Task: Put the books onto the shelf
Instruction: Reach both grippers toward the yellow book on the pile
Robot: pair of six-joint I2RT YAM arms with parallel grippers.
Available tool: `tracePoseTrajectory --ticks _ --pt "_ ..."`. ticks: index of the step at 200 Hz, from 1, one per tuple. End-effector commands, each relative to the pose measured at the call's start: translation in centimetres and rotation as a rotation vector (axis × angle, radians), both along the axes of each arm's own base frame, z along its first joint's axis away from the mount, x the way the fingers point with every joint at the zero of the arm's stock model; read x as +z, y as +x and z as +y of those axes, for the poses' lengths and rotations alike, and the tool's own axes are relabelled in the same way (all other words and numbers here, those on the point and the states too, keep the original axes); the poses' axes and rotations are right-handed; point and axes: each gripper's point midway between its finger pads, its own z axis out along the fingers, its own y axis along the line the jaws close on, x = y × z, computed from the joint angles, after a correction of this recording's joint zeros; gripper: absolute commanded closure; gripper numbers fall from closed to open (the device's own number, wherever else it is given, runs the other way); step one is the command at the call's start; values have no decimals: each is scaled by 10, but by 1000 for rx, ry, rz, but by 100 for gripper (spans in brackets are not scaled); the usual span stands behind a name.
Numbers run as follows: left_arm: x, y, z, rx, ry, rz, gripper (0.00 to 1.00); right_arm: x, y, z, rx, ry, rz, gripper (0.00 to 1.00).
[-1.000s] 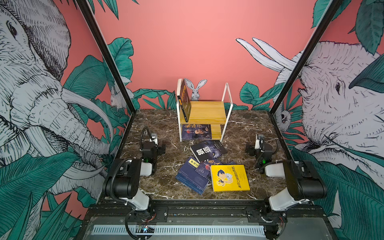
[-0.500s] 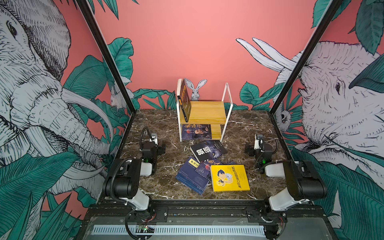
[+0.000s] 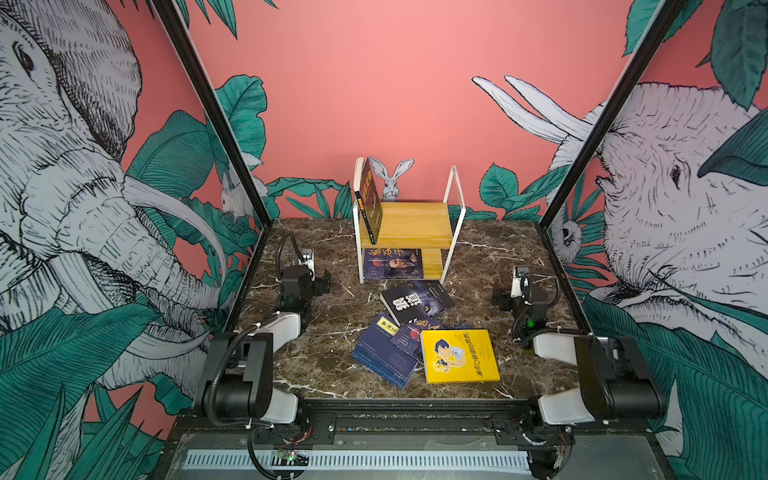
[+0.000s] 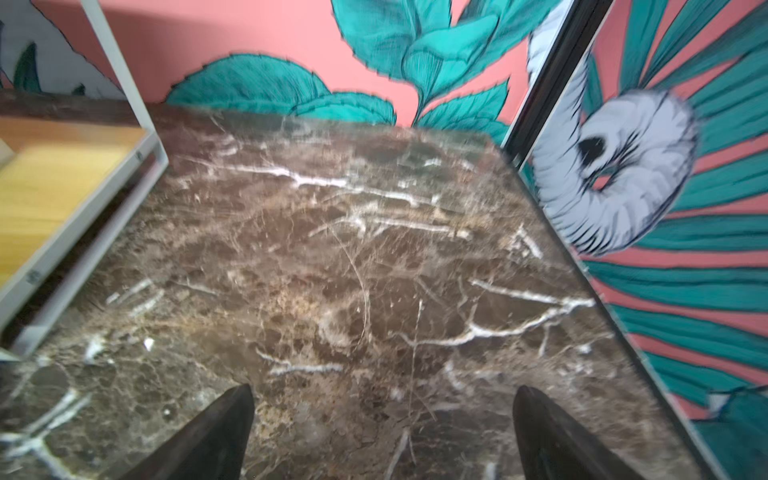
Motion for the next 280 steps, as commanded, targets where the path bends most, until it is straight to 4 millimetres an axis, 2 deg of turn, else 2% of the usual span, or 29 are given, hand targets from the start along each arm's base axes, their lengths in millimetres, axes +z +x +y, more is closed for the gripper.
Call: tracePoseTrajectory --ticks 1,24,31,39,58,77,92,130,152,169,185,231,260,280 --pt "13 -21 -8 -17 -48 191 0 32 -6 8 -2 -50 -47 1" --pt "50 -32 -24 -46 -180 219 0 57 -14 23 55 13 -51 1" --pt "57 -37 -30 -61 -222 236 0 69 -17 29 81 28 -53 1" --pt "64 -43 -39 -99 -270 255 0 74 -23 34 105 41 -22 1" --pt "72 -56 -66 -223 -380 302 0 89 -37 43 131 96 49 1" --pt "72 -68 -94 -330 -535 339 1 89 -56 46 120 192 151 1" --pt "71 -75 -118 -420 -676 360 0 78 -75 55 132 299 248 1" --pt "70 -125 -196 -737 -850 480 1 30 -112 78 155 463 478 2" --pt "62 -146 -222 -827 -875 533 0 10 -131 81 125 495 578 5" --pt "47 -164 -238 -851 -887 588 1 1 -145 80 94 520 628 7" --pt "42 -183 -257 -911 -909 618 0 -7 -156 78 59 550 658 9" --pt "25 -214 -298 -1015 -796 740 5 -33 -180 79 -40 667 767 13" --pt "13 -213 -305 -988 -777 767 7 -51 -196 76 -100 695 826 15" --pt "8 -218 -308 -991 -762 796 7 -58 -204 82 -89 736 843 16"
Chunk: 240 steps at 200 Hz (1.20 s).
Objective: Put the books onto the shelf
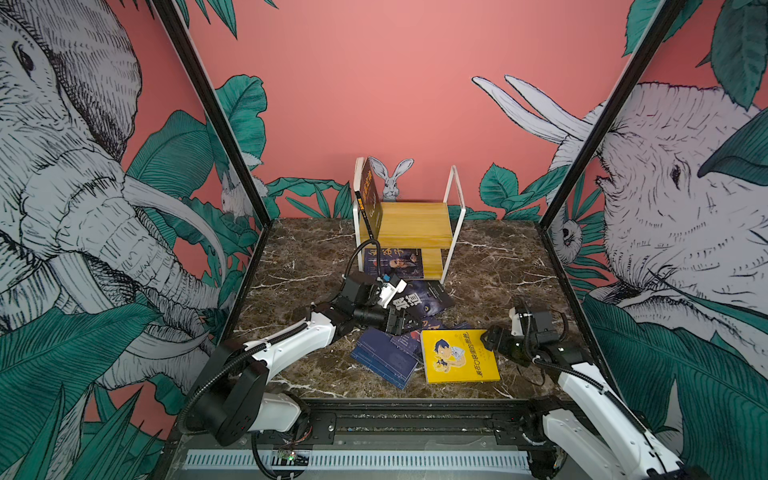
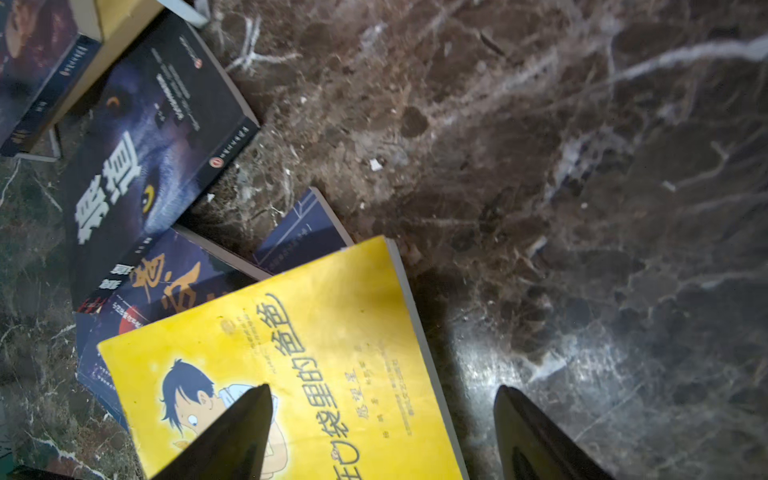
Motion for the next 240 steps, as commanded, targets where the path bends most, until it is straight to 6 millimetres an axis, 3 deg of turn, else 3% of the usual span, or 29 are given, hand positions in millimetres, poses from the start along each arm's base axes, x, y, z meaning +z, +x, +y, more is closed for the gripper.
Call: tracePoseTrajectory --ticks 1,29,84,152,158,207,240 --pt "2 0 -4 -8 17 -16 7 -9 -15 6 -33 62 57 16" --pt "-5 5 -5 20 40 -5 9 -22 -23 6 -36 63 97 17" --pt "-18 -3 -7 -13 99 28 17 -40 -27 17 -29 104 162 17" --pt "-39 -3 -10 -28 160 91 18 -41 -12 57 -20 229 90 20" --pt "-42 -13 -16 -55 163 91 18 -40 -11 60 -5 221 87 20" --pt "-58 -8 -14 -35 240 113 26 -38 -13 60 13 207 76 20" --pt "-69 -6 -15 -41 284 148 31 -28 -26 46 18 131 109 18"
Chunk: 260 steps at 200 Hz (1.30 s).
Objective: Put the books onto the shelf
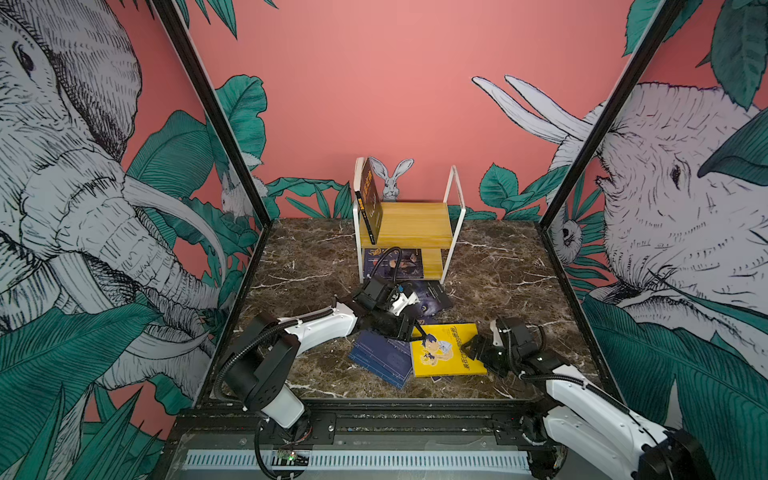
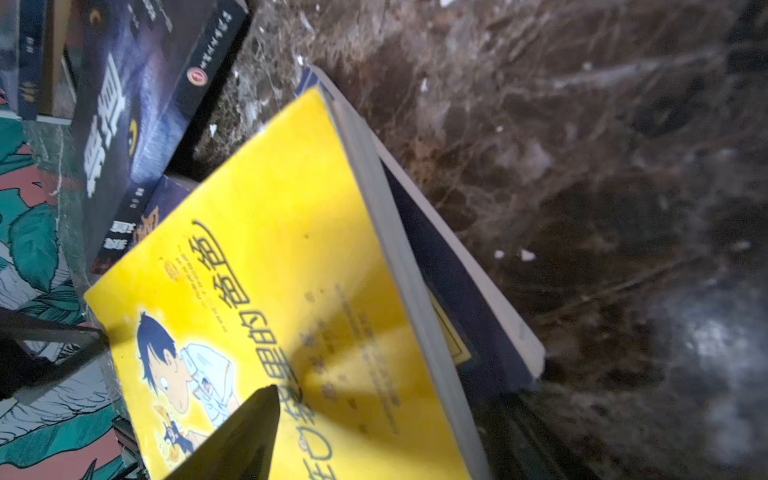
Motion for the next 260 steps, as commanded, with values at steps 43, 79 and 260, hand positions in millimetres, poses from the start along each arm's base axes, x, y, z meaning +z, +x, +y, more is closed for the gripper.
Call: tracePoseTrajectory --ticks 43,79,260 --pt "-14 2 2 -8 78 28 35 8 -32 -34 -59 -113 36 9" --pt "-19 2 2 -6 84 41 34 -7 -39 -18 -62 9 58 10" --pt "-22 0 -1 -20 79 65 40 57 3 21 -4 218 -136 68"
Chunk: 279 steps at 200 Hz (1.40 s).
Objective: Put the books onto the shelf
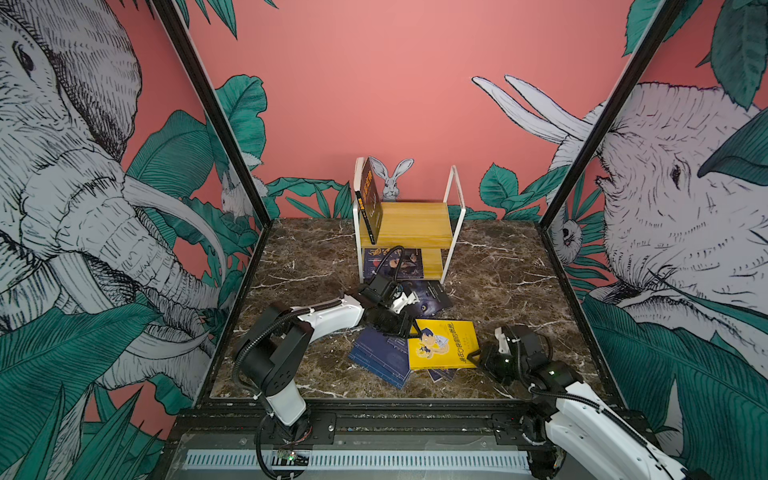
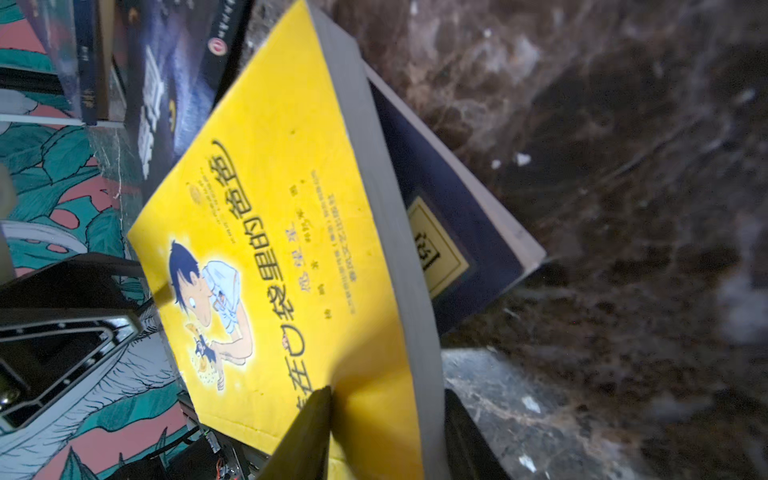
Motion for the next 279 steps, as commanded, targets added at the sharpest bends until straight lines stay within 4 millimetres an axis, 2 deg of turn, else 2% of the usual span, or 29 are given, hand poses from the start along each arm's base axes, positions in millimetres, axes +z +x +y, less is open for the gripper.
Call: tracePoseTrajectory --ticks 1,14,40,67,86,105,112,137,154,181,236,279 --pt "3 -13 -5 -35 -29 36 40 39 19 16 30 83 -137 68" --pt "6 -10 -6 -42 -23 20 39 43 19 15 36 68 -143 73" --pt "12 -12 -5 -48 -34 7 32 52 22 18 50 77 -159 91" --pt "27 -8 -3 -54 -40 -59 23 65 31 16 30 68 -204 100" --pt "40 -7 1 -56 -57 -98 15 78 42 20 -2 121 -251 100" --pt "55 -3 6 -43 -87 -145 10 99 57 28 -29 201 -320 100" --pt "62 10 15 3 -96 -158 8 106 60 31 -29 217 -335 100" --pt "86 35 37 121 -175 -173 4 133 71 41 19 235 -394 100" --pt "108 49 49 150 -219 -245 1 143 79 43 34 241 -398 100" --pt "131 68 80 260 -283 -282 1 176 93 50 32 372 -465 100" --pt "173 76 119 338 -448 -369 1 241 98 53 79 538 -550 100" --pt "210 83 139 407 -604 -385 1 288 98 47 45 646 -645 100"
